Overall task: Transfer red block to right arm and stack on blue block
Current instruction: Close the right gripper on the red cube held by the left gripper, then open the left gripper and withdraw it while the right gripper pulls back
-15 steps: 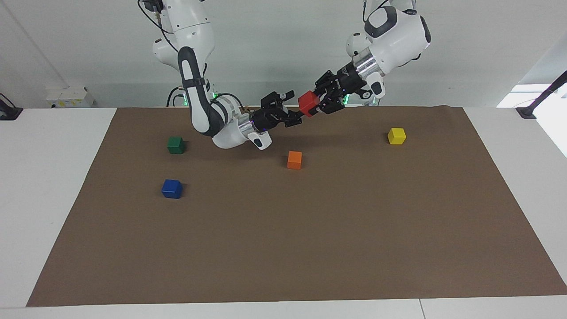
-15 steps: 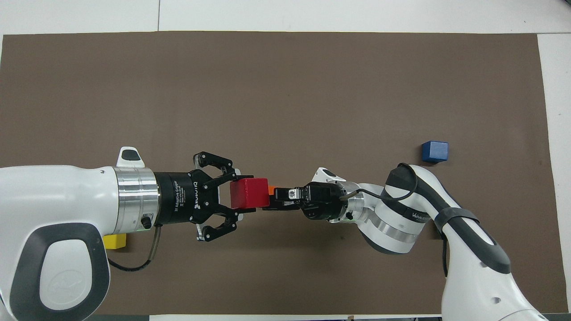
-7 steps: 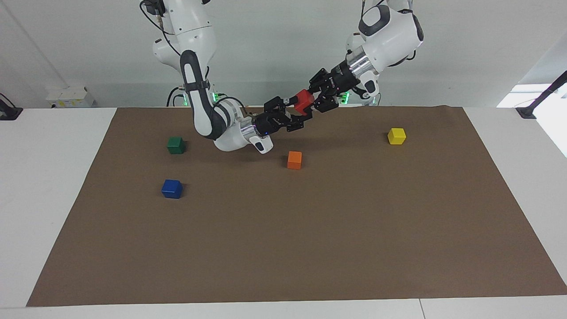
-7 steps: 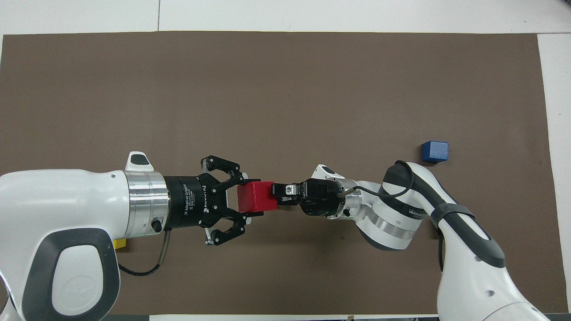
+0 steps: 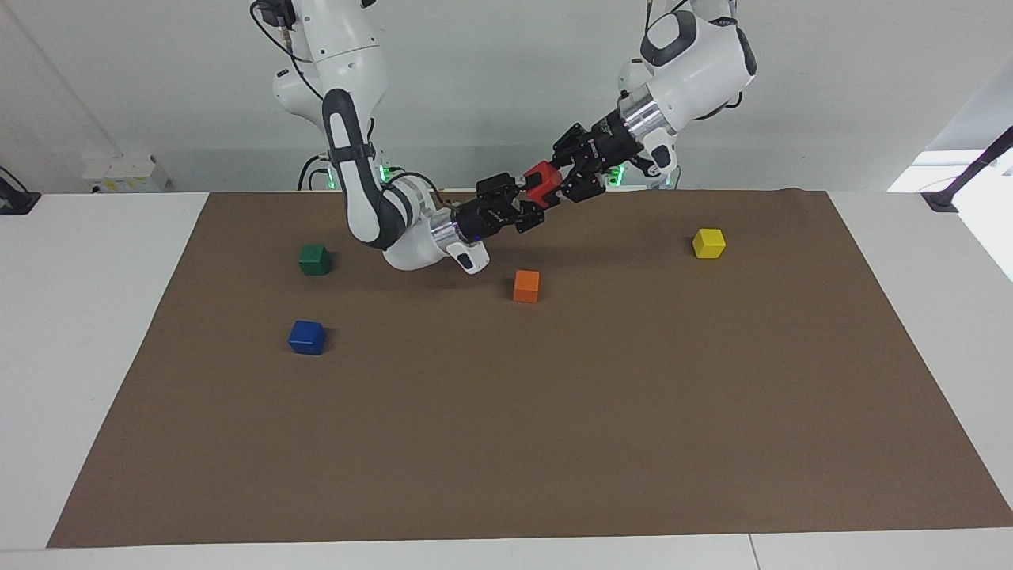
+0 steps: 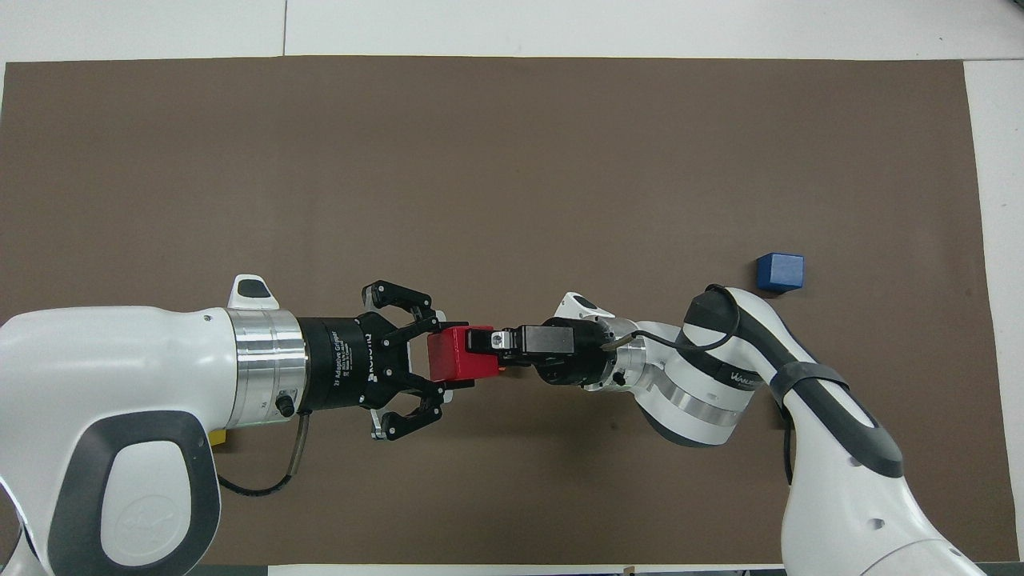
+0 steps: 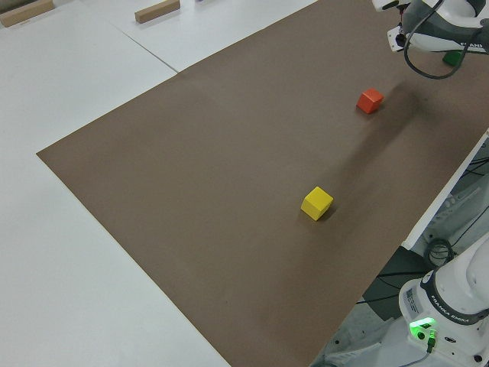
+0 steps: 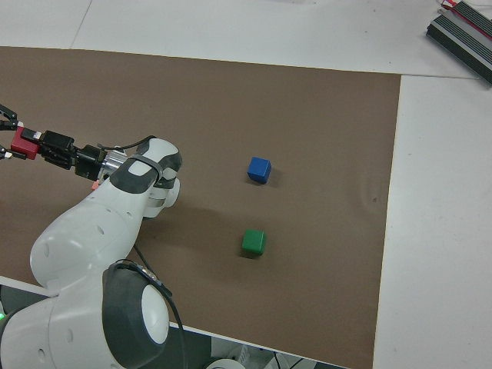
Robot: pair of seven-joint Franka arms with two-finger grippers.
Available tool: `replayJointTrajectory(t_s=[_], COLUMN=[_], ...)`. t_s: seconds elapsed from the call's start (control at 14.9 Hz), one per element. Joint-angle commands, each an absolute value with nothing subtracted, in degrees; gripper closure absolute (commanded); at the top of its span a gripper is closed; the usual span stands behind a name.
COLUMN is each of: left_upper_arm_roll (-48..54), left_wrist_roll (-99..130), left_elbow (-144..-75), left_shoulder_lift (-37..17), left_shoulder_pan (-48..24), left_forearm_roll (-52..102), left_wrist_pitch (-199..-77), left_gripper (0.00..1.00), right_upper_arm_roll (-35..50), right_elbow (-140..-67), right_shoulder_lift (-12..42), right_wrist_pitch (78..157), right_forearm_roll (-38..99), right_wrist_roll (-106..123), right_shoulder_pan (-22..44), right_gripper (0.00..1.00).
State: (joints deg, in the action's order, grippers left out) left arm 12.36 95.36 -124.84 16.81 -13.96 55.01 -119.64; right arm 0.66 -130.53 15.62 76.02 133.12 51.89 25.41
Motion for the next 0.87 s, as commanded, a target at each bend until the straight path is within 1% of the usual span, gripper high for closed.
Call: replayJointTrajectory(t_s=[0.0, 0.2, 0.27, 0.34, 0.47, 0.67, 0.8], left_upper_arm_roll=[11.7, 11.7, 11.7, 11.7, 11.3, 11.2, 11.3], left_wrist_roll=[96.1, 95.9, 96.1, 95.8, 95.3, 93.1, 86.7], left_elbow=[-126.8, -126.8, -126.5, -126.4, -125.4, -122.4, -122.0], left_shoulder_lift=[18.6, 18.6, 18.5, 18.7, 19.4, 19.5, 19.5], left_shoulder_pan=[-14.9, -14.9, -14.9, -14.7, -12.8, -4.1, 0.0], left_forearm_roll=[56.4, 56.3, 56.3, 56.0, 55.0, 50.5, 47.6], left_wrist_pitch=[-121.0, -120.9, -121.0, -120.9, -120.4, -114.3, -112.1], left_gripper=[1.00, 1.00, 0.07, 0.00, 0.00, 0.00, 0.00], right_upper_arm_roll=[0.7, 0.7, 0.7, 0.7, 0.7, 0.4, 0.4], right_elbow=[-129.6, -129.3, -129.3, -129.3, -129.3, -129.5, -129.7], right_shoulder_lift=[16.3, 16.1, 16.0, 16.0, 16.0, 15.1, 13.2], right_wrist_pitch=[75.6, 75.5, 75.5, 75.5, 75.2, 76.1, 79.2], right_forearm_roll=[134.4, 134.4, 134.4, 134.4, 134.4, 133.2, 128.6], right_wrist_roll=[51.8, 51.9, 51.9, 51.9, 51.8, 50.8, 49.6], right_shoulder_pan=[25.7, 25.7, 25.7, 25.7, 25.4, 25.0, 23.1], right_gripper=[1.00, 1.00, 1.00, 1.00, 1.00, 1.00, 1.00])
